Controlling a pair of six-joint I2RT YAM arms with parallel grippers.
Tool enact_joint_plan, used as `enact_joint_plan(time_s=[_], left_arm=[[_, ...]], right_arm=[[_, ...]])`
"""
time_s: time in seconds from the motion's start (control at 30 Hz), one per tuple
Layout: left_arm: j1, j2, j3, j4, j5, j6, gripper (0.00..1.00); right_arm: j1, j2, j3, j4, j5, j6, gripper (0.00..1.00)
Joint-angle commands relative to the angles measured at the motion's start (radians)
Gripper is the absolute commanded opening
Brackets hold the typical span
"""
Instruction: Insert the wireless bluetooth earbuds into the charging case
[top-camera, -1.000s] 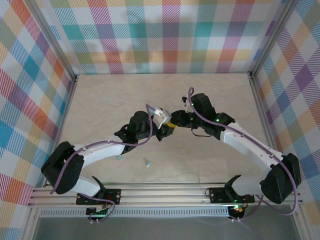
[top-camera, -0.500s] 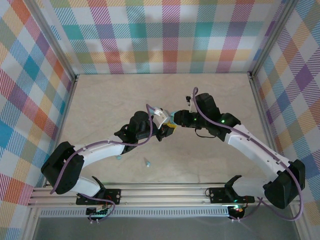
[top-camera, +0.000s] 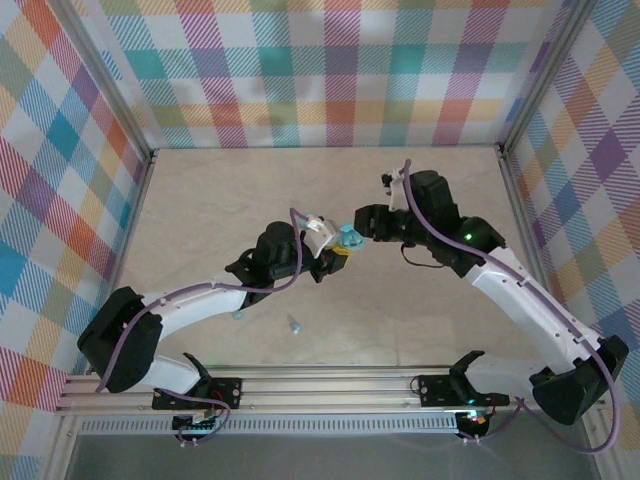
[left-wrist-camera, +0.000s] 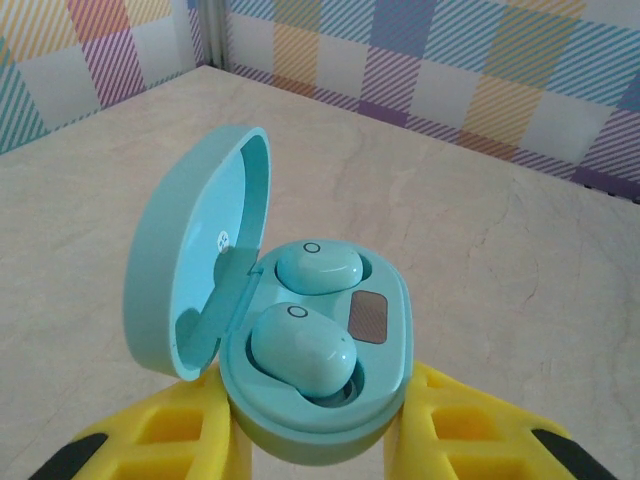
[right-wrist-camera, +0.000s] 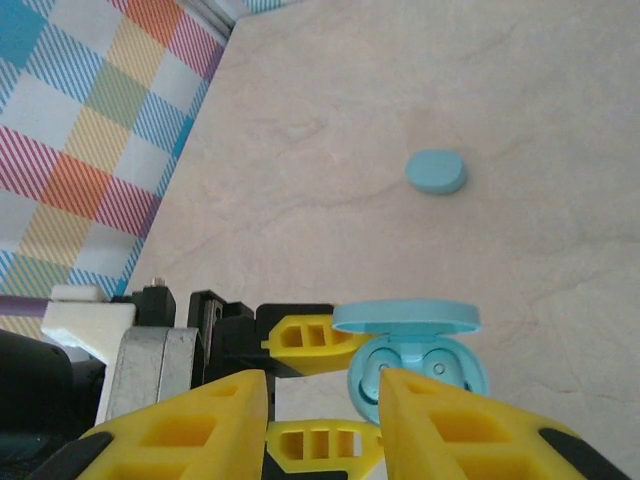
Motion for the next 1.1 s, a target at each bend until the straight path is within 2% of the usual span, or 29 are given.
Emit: enact_joint_plan(time_s=[0.0,0.23,0.37,0.6,1.07], left_arm=[[-0.014,-0.051,-0.020,0.011,0.031,0.028,0.14],[-0.014,-0.115,-0.067,0.006,0.123,0.072,0.14],[-0.014,-0.148,-0.080,-0.017,0.162,0.164,0.14],[-0.013,-0.158,-0.041,-0.072,0.170,0.250,0.14],[-0.014,-0.145,-0.019,-0.060,0.161,0.244,0.14]], right_arm=[[-0.034,0.036,0.069,-0.100,-0.044,-0.064,0.36],[-0.059,0.104,0.101,-0.109,-0.173,-0.096,0.36],[-0.061,0.127,0.111,-0.100,-0.230,-0.112,0.34],[-0.060,0.134,0.086,-0.090,-0.291,-0.113,0.32],[-0.060,0.124,0.035,-0.119,-0.368,-0.114,0.27]])
